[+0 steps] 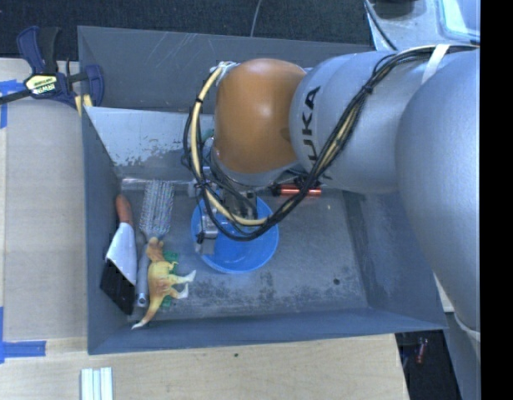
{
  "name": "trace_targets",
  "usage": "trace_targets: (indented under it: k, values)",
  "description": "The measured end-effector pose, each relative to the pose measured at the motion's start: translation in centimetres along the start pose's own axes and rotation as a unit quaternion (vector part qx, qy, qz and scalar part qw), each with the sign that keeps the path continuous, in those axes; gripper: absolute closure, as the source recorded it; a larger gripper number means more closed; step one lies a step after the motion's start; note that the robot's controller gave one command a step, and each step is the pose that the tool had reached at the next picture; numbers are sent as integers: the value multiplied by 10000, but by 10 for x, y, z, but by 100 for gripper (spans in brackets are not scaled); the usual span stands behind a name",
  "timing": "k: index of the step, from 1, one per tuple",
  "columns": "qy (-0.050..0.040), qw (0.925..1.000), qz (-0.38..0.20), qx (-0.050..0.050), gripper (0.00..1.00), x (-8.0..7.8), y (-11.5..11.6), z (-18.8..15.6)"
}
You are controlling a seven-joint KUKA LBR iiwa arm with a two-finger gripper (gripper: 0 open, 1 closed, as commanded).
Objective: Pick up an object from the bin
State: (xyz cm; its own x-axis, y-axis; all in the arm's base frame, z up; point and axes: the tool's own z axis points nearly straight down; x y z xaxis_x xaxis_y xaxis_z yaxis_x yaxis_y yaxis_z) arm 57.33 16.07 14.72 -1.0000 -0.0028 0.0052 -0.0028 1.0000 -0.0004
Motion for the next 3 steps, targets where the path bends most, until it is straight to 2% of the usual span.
trace_targets:
  k: [1,2,3]
  values:
    - [-38,10000,15,-6,0,-2,-1,-4]
    - [-17,9999,117,-1,0,26,-12,-80]
    - [-2,10000,93,-1,0,32,-22,-117]
